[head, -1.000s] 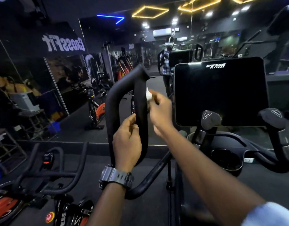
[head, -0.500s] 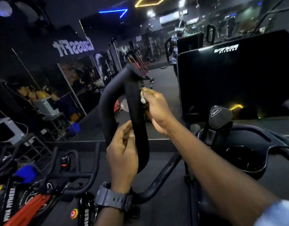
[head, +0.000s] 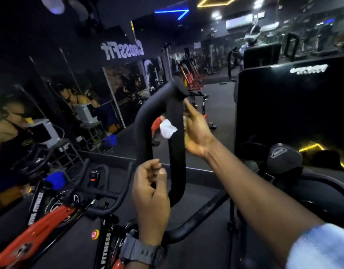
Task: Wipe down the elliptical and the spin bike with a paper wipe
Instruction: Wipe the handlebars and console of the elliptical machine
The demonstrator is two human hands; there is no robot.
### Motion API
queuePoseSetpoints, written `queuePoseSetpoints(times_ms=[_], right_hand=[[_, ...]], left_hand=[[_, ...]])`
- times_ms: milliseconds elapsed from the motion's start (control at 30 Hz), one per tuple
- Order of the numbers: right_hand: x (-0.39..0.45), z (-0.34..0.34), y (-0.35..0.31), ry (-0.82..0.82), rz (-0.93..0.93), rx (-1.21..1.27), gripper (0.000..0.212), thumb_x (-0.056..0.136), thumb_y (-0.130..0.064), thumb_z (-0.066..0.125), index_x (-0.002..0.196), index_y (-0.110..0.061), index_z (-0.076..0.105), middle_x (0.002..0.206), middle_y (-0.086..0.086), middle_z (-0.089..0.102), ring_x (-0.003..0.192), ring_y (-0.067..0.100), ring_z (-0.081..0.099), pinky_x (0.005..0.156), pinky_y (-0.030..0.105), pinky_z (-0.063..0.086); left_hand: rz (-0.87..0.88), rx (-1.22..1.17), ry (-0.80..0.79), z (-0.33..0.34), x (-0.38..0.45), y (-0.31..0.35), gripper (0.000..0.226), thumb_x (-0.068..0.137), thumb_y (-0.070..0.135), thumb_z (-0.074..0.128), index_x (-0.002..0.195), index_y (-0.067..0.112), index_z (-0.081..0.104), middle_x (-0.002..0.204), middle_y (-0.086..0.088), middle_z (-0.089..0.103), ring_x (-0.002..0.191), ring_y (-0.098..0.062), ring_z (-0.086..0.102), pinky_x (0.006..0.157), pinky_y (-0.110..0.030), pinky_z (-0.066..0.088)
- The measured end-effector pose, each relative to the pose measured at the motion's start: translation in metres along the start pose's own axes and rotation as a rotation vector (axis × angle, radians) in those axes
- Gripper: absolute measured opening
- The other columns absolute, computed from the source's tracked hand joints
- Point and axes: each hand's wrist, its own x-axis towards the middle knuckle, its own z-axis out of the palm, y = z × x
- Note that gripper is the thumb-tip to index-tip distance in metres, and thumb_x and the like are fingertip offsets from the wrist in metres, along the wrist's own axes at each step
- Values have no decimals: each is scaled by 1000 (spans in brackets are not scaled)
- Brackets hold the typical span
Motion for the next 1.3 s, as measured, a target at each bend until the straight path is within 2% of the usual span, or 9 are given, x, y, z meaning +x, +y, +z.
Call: queuePoseSetpoints(times_ms=[133, 267, 467, 633, 700, 800, 900, 1100, 1300], right_hand=[[-40, -20, 55, -50, 148, -38, 37, 91, -34, 44, 92, -11, 73, 78, 8, 64, 63, 18, 61, 59, 26, 52], [-10, 5, 14, 7, -2, -55, 34, 83, -35, 48, 80, -9, 70, 75, 9, 62, 58, 17, 60, 55, 23, 49], [-47, -2, 39, 101, -138, -328, 34, 104, -24, 35, 94, -1, 58, 83, 15, 66, 75, 25, 62, 70, 29, 51], [-62, 7, 49, 466, -868, -1180, 43, 100, -10, 50, 142, -14, 46, 139, -4, 54, 125, -3, 50, 103, 16, 39], [-47, 17, 37, 499, -1107, -1429, 48, 97, -3, 51, 144, -8, 40, 140, 7, 54, 123, 9, 56, 100, 16, 42], [-38, 0, 29, 355, -1330, -1739, 39, 96, 5, 50, 135, 3, 51, 140, 20, 51, 128, 29, 52, 101, 41, 47], [-38, 7, 6, 311, -1454, -1810, 30, 96, 0, 55, 125, -1, 63, 127, 16, 56, 113, 32, 56, 92, 37, 49], [-16, 65, -14, 433, -1367, -1996, 22, 87, -5, 65, 108, -10, 72, 86, 10, 60, 80, 26, 52, 68, 30, 40], [-14, 62, 71, 158, -1035, -2203, 17, 90, -15, 51, 99, -12, 66, 85, 6, 52, 78, 26, 50, 48, 40, 48]], left_hand=[[-119, 50, -185, -4, -8, -12, 14, 93, 10, 64, 99, 23, 66, 93, 6, 71, 84, -2, 66, 75, -14, 48], [-199, 81, -235, -11, -15, -22, 14, 94, 16, 63, 104, 25, 65, 98, 9, 70, 91, 3, 65, 76, -9, 47], [-198, 52, -309, -21, -10, -30, 18, 97, 17, 59, 111, 25, 67, 106, 11, 71, 100, 4, 64, 83, -12, 49], [-140, 96, -313, -17, -2, -32, 21, 98, 20, 58, 115, 27, 68, 106, 14, 70, 99, 5, 64, 89, -22, 54], [-136, 79, -311, -14, 7, -28, 22, 98, 23, 58, 117, 28, 67, 106, 14, 71, 100, 5, 64, 91, -28, 55], [39, 53, -253, -14, 23, -11, 21, 97, 18, 59, 113, 28, 68, 106, 16, 70, 101, 4, 64, 91, -30, 54], [332, 123, -75, -19, 48, 7, 26, 92, 8, 59, 113, 19, 68, 111, 11, 66, 106, -4, 61, 93, -28, 51], [314, 142, -14, -21, 103, 20, 36, 90, -1, 59, 125, 10, 61, 121, 3, 60, 115, -15, 57, 103, -36, 45], [92, -106, -55, -31, 106, 9, 51, 89, -9, 44, 132, 13, 57, 121, 1, 66, 114, -5, 60, 103, -27, 48]])
